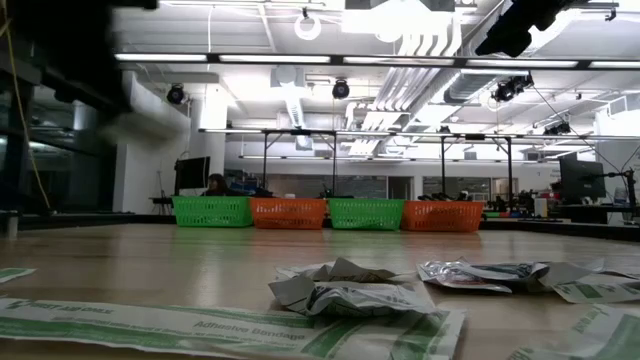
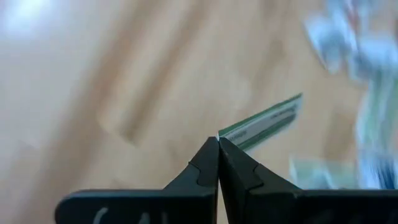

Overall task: Pick & Place First Aid Supplies
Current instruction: Put the green bandage pack in the right orange bin

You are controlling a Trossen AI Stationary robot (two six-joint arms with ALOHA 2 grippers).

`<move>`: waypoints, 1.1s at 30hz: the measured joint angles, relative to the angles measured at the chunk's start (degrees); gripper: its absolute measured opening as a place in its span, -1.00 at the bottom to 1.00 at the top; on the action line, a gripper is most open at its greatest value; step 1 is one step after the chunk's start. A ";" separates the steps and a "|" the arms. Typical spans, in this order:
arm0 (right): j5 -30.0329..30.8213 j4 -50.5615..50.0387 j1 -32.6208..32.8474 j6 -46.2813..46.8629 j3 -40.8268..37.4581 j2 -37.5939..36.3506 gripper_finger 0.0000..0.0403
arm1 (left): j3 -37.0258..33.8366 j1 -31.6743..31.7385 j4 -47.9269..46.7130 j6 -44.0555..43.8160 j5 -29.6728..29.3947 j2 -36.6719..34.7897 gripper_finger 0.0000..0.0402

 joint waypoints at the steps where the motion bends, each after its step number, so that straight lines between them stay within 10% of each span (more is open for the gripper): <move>1: -0.09 0.60 0.00 0.41 0.00 0.09 0.05 | 0.00 0.84 0.40 -0.06 -3.87 -0.71 -1.00; 6: -1.37 5.51 0.00 3.07 -0.02 1.93 0.05 | 0.11 6.50 8.60 6.20 -22.88 -3.05 -1.00; 11: -4.13 14.06 0.28 6.78 -0.02 5.86 0.05 | 0.15 14.48 26.97 24.08 -29.99 -3.13 -1.00; 20: -2.67 31.70 6.40 8.96 -0.02 14.91 0.05 | 0.20 29.67 58.43 54.02 -23.38 -3.14 -1.00; 33: 5.22 52.90 12.99 9.19 -0.02 26.42 0.05 | 0.22 38.61 62.62 58.60 -11.02 -3.21 -1.00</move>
